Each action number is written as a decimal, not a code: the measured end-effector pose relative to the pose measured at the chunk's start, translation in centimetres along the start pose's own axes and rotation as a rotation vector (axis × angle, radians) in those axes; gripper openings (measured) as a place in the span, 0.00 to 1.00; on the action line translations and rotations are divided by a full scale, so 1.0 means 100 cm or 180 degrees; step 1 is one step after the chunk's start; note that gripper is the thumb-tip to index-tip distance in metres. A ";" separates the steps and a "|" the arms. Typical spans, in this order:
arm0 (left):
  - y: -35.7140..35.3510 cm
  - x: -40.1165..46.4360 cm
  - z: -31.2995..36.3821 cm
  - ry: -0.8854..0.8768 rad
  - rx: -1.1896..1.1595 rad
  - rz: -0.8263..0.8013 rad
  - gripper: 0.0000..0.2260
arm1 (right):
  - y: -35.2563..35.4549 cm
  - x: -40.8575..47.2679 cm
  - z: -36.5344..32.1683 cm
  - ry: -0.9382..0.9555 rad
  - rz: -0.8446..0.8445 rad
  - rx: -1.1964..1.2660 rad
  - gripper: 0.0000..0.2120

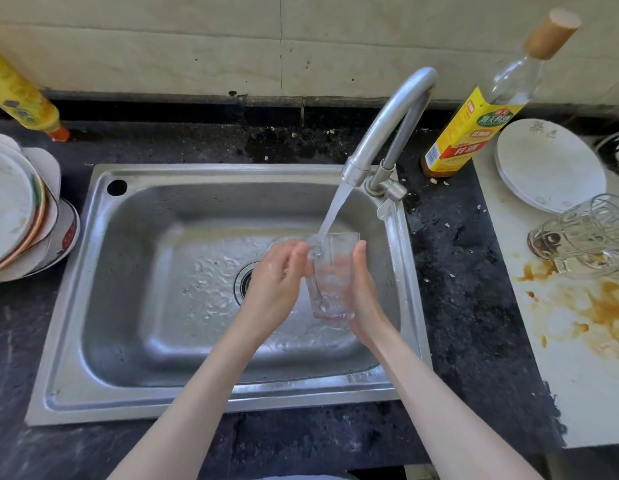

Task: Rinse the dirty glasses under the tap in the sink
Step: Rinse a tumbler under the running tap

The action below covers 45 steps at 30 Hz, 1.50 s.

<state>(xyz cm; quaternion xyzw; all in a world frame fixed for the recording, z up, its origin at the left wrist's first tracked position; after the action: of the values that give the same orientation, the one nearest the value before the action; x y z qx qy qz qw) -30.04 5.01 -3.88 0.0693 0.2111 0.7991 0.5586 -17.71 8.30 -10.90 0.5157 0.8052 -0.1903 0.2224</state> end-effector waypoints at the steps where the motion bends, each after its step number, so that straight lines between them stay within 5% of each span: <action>1: 0.004 0.003 -0.006 0.0155 -0.0400 -0.0010 0.10 | 0.001 0.001 -0.002 -0.0011 -0.0034 0.0033 0.41; 3: 0.002 0.007 -0.009 0.0055 -0.0665 -0.0421 0.07 | 0.002 0.000 -0.001 -0.0155 -0.0221 0.0140 0.37; 6: -0.011 0.006 -0.002 -0.0375 -0.0120 -0.1182 0.10 | -0.004 -0.001 -0.008 -0.0090 -0.0594 0.0094 0.39; 12: 0.002 0.003 0.021 -0.1135 0.0355 -0.0609 0.03 | -0.002 0.006 -0.011 -0.0058 -0.0512 -0.0133 0.35; 16: 0.001 -0.010 0.033 -0.1859 0.0987 -0.0221 0.03 | -0.002 0.009 0.013 -0.0640 -0.0161 0.0940 0.22; 22: -0.011 -0.026 0.050 -0.2464 0.1884 0.0090 0.09 | -0.020 0.002 0.038 -0.1438 -0.0181 0.2556 0.24; 35: -0.026 -0.017 0.037 -0.2162 0.1860 -0.0049 0.03 | -0.020 0.009 0.040 -0.1559 -0.0186 0.3119 0.21; 45: -0.019 -0.036 0.012 -0.1604 0.1524 0.0070 0.13 | 0.019 0.031 0.016 -0.0764 0.0401 0.2090 0.16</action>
<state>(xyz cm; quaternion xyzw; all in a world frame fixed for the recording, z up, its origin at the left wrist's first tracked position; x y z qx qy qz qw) -26.68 2.56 -3.09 0.3958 0.2474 0.6907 0.5524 -16.83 10.49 -14.05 0.5823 0.6358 -0.4842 0.1491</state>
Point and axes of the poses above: each hand's wrist, its own x-axis towards the middle knuckle, its own y-axis out of the back of the hand, z = x × y, the point moved 10 cm from there along x, towards the middle knuckle, and after that the axes turned 3 degrees about x, right-handed, at the moved point
